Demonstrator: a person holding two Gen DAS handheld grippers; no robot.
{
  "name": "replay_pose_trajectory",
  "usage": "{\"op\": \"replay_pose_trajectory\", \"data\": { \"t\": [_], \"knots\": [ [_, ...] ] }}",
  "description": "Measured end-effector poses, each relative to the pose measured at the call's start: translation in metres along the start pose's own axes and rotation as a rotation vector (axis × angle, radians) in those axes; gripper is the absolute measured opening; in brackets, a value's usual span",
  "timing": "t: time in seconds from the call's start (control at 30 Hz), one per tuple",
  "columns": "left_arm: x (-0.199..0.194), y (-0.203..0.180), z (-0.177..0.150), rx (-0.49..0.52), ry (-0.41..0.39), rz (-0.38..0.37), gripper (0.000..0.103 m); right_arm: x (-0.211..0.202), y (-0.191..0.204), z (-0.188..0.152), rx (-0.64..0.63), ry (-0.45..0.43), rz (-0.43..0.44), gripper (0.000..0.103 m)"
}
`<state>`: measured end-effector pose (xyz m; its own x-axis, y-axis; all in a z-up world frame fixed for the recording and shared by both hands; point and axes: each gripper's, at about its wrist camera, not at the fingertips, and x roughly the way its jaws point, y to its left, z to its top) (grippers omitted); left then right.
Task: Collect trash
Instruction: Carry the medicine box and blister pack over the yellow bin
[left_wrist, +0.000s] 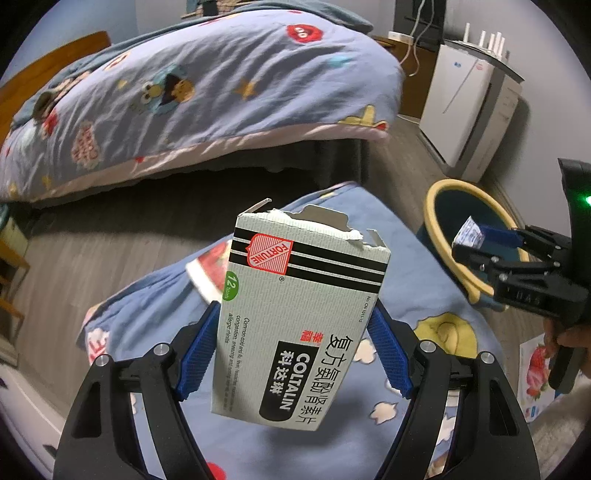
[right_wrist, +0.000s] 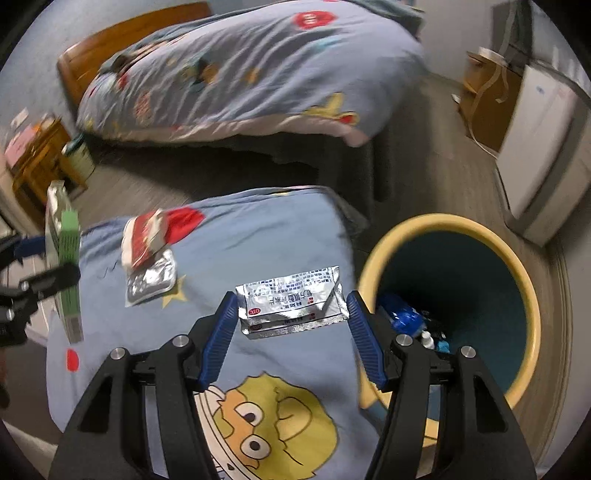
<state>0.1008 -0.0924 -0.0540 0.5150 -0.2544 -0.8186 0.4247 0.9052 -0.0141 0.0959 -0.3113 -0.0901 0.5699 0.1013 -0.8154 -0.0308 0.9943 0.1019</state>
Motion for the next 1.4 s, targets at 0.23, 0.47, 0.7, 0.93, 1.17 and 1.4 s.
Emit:
{"op": "replay_pose_trajectory", "data": {
  "t": [0.23, 0.47, 0.7, 0.93, 1.17, 1.4],
  "knots": [
    [0.006, -0.036, 0.011, 0.053, -0.01, -0.019, 0.078, -0.011, -0.035, -0.005, 0.075, -0.004, -0.033, 0.06],
    [0.019, -0.071, 0.021, 0.104, -0.009, -0.029, 0.078, -0.019, -0.075, -0.011, 0.153, -0.013, -0.059, 0.06],
    [0.031, -0.117, 0.032, 0.161, -0.032, -0.073, 0.078, -0.022, -0.121, -0.02, 0.269, -0.006, -0.087, 0.06],
    [0.039, -0.169, 0.04, 0.213, -0.068, -0.129, 0.078, -0.023, -0.173, -0.035, 0.429, 0.011, -0.08, 0.06],
    [0.049, -0.207, 0.047, 0.2, -0.097, -0.204, 0.078, -0.02, -0.206, -0.047, 0.51, 0.046, -0.104, 0.06],
    [0.048, -0.221, 0.057, 0.125, -0.16, -0.272, 0.078, -0.019, -0.216, -0.053, 0.536, 0.066, -0.113, 0.06]
  ]
}}
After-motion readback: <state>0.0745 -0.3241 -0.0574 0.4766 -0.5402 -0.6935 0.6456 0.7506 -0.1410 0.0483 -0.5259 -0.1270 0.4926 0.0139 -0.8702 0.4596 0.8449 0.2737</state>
